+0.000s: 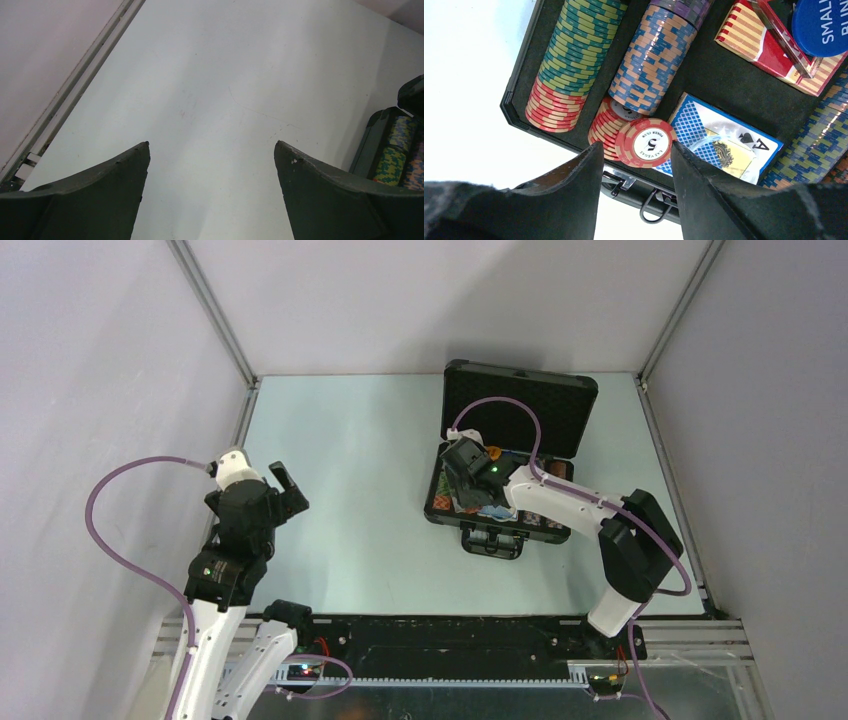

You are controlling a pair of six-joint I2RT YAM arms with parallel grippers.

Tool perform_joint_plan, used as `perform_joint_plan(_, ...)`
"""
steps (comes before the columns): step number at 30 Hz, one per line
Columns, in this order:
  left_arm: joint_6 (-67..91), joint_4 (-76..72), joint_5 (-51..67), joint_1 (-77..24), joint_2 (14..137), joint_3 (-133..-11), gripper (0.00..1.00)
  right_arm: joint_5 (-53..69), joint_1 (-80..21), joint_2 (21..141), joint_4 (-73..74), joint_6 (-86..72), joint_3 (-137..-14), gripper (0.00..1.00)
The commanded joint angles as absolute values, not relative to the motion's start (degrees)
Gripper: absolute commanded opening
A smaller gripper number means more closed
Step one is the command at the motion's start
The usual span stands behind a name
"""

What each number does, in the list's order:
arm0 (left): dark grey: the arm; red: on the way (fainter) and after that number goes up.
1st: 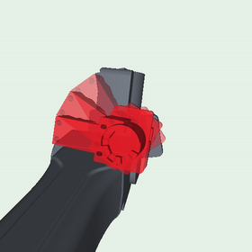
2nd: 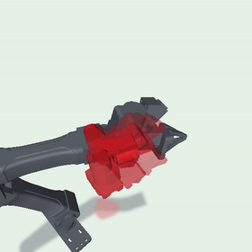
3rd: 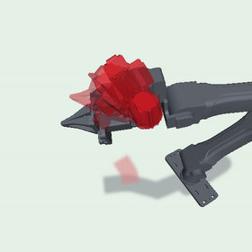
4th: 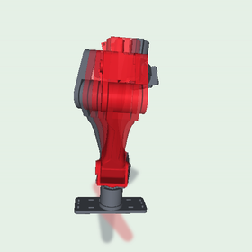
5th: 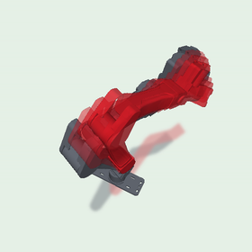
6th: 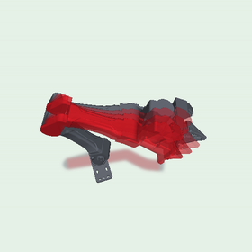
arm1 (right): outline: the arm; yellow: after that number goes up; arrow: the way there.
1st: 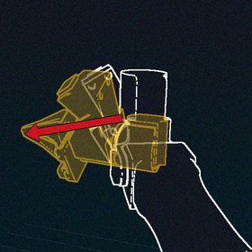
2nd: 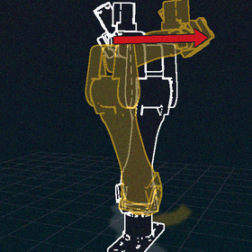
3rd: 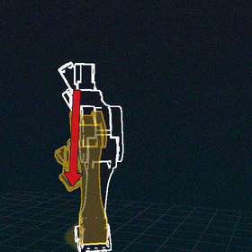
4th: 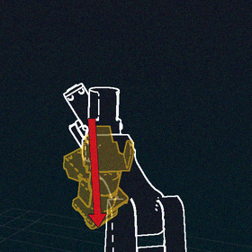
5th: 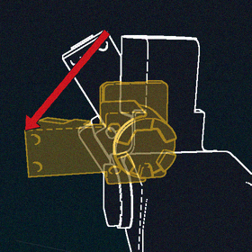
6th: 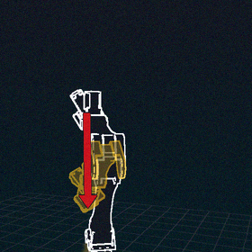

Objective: Pack up texas hold em set

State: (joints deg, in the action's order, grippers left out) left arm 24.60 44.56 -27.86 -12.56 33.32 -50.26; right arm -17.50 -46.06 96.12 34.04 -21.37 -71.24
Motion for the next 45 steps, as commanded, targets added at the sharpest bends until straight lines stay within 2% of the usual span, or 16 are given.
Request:
perform_joint_plan(1,25.4,44.1,-28.0,-11.9,33.3,-51.0,0.98,-17.2,-46.2,96.7,33.7,-21.3,-71.4,0.59)
perform_joint_plan(6,25.4,44.1,-27.9,-11.9,33.5,-51.0,0.98,-16.3,-46.0,97.4,33.4,-21.6,-71.4,0.62)
perform_joint_plan(27,25.3,44.1,-27.9,-11.9,33.3,-51.0,0.98,-15.4,-45.6,99.2,33.2,-21.7,-71.4,0.52)
perform_joint_plan(45,25.3,44.1,-27.9,-11.9,33.3,-51.0,0.98,-16.2,-45.6,98.7,33.7,-21.4,-71.4,0.38)
